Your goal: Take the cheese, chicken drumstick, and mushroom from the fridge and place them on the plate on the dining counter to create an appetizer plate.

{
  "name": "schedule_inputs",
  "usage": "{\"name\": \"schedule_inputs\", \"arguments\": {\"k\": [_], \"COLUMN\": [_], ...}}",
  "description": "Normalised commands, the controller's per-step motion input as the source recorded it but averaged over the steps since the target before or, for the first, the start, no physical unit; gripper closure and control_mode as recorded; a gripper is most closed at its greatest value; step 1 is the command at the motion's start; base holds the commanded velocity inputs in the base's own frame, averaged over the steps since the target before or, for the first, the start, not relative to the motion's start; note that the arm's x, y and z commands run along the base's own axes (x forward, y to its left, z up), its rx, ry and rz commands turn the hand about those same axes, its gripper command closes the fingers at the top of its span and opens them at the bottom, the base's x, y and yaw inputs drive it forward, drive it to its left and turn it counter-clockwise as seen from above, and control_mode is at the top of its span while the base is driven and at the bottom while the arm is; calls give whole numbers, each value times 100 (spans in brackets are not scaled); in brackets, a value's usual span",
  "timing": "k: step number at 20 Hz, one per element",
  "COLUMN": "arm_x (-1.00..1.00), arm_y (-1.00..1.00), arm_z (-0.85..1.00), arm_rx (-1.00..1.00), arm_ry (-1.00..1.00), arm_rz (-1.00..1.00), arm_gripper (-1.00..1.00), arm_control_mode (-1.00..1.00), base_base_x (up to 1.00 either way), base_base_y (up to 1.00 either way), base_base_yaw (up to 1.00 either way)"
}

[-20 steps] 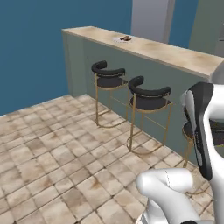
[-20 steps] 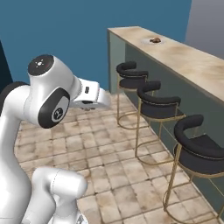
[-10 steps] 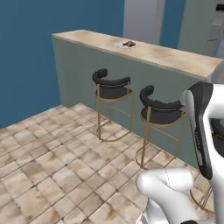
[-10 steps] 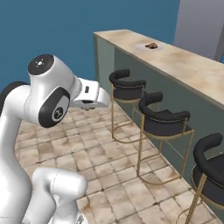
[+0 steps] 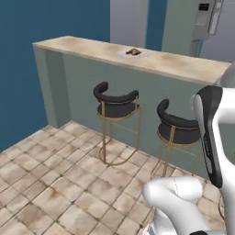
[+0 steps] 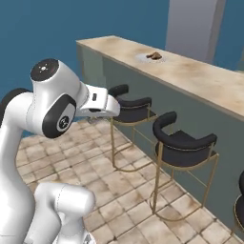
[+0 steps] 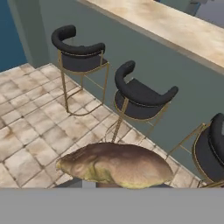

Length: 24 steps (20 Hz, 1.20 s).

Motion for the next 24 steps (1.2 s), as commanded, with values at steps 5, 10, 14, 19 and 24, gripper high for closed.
{"name": "schedule_inputs", "arguments": {"k": [5,10,14,19,24], "arm_x": [0,0,0,0,0], "arm_y": [0,0,0,0,0], "arm_z": [0,0,0,0,0], "arm_rx": [0,0,0,0,0], "arm_ry": [0,0,0,0,0], "arm_rz": [0,0,0,0,0], "arm_gripper": [100,100,100,100,100], "arm_control_mode": [100,100,100,100,100], "base_base_x": [100,100,100,100,100], "base_base_y": [61,65,60,63,48], "base_base_yaw": [-37,-37,-37,-37,-36]}}
